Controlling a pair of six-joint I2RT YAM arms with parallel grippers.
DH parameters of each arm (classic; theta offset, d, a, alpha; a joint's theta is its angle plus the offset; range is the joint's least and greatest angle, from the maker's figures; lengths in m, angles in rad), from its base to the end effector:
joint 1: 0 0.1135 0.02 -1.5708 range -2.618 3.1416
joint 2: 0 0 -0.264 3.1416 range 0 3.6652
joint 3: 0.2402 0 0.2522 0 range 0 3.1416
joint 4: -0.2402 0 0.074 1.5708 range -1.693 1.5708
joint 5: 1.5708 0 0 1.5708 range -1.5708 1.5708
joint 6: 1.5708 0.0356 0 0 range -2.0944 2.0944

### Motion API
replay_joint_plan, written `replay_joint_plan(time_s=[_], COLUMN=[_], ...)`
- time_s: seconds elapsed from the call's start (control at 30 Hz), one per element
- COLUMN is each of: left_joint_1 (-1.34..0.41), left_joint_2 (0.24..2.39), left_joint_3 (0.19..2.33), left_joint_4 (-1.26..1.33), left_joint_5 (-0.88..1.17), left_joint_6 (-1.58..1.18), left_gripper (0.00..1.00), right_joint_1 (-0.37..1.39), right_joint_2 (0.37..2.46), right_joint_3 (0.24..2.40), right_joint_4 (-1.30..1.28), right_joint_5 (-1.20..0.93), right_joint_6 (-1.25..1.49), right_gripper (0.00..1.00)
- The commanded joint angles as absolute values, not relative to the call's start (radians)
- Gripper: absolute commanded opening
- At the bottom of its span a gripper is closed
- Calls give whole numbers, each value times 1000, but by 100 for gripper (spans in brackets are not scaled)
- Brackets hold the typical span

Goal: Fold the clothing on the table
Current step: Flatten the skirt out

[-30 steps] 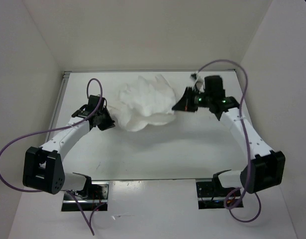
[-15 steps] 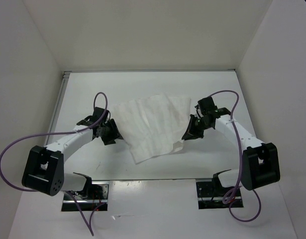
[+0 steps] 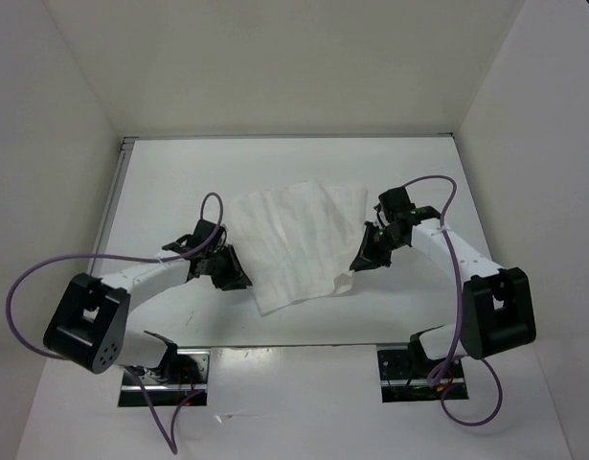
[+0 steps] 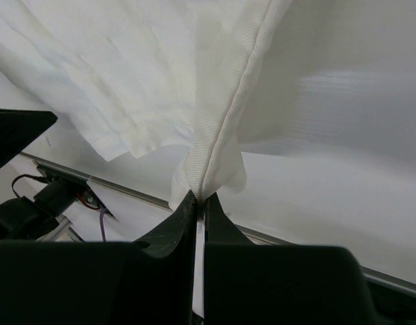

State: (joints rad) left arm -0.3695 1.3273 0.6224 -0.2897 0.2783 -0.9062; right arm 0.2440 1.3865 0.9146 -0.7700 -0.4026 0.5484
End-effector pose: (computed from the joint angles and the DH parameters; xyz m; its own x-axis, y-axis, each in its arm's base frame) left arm 0.2210 -0.0961 0.1659 -0.8655 -0.4765 -0.1547 -0.3153 0.7580 -0.5710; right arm 0.2407 0.0743 0.2141 -0.9636 0.2544 -0.0823 0.1843 0.8550 0.4848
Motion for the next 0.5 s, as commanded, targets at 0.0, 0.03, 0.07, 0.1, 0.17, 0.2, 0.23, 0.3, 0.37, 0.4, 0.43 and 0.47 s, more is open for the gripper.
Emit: replay_joint_plan(time_s=[0.0, 0.03, 0.07, 0.1, 0.17, 0.2, 0.23, 0.3, 0.37, 0.4, 0.43, 0.47], left_joint_1=[-394, -408, -422, -422, -446, -446, -459, -459, -459, -442, -404, -384], left_joint_2=[1410, 1446, 1465, 1485, 1551, 1571, 1610, 1643, 1664, 1675, 1686, 1686], left_joint_3=[663, 672, 690, 699, 721, 741, 741, 773, 805, 825, 866, 893], left_joint_4=[-236, -236, -224, -224, -224, -224, -224, -201, -215, -225, -245, -259], left_joint_5=[289, 279, 279, 269, 259, 259, 250, 250, 215, 203, 183, 169], left_joint_6=[-928, -919, -919, -919, -908, -908, -899, -890, -855, -839, -827, -798], left_gripper=[28, 28, 27, 27, 27, 27, 24, 9, 0, 0, 0, 0], right_joint_1=[239, 239, 239, 239, 239, 239, 239, 239, 239, 239, 239, 239], right_joint_2=[1388, 1388, 1388, 1388, 1388, 1388, 1388, 1379, 1379, 1379, 1379, 1391], right_joint_3=[927, 927, 927, 927, 927, 927, 927, 927, 927, 927, 927, 927], right_joint_4=[-747, -747, -747, -747, -747, -747, -747, -747, -747, -747, -738, -738], right_joint_5=[-400, -400, -400, -400, -409, -410, -410, -419, -429, -442, -442, -458], right_joint_6=[537, 537, 537, 528, 528, 528, 528, 528, 528, 528, 528, 528], right_gripper=[0, 0, 0, 0, 0, 0, 0, 0, 0, 0, 0, 0])
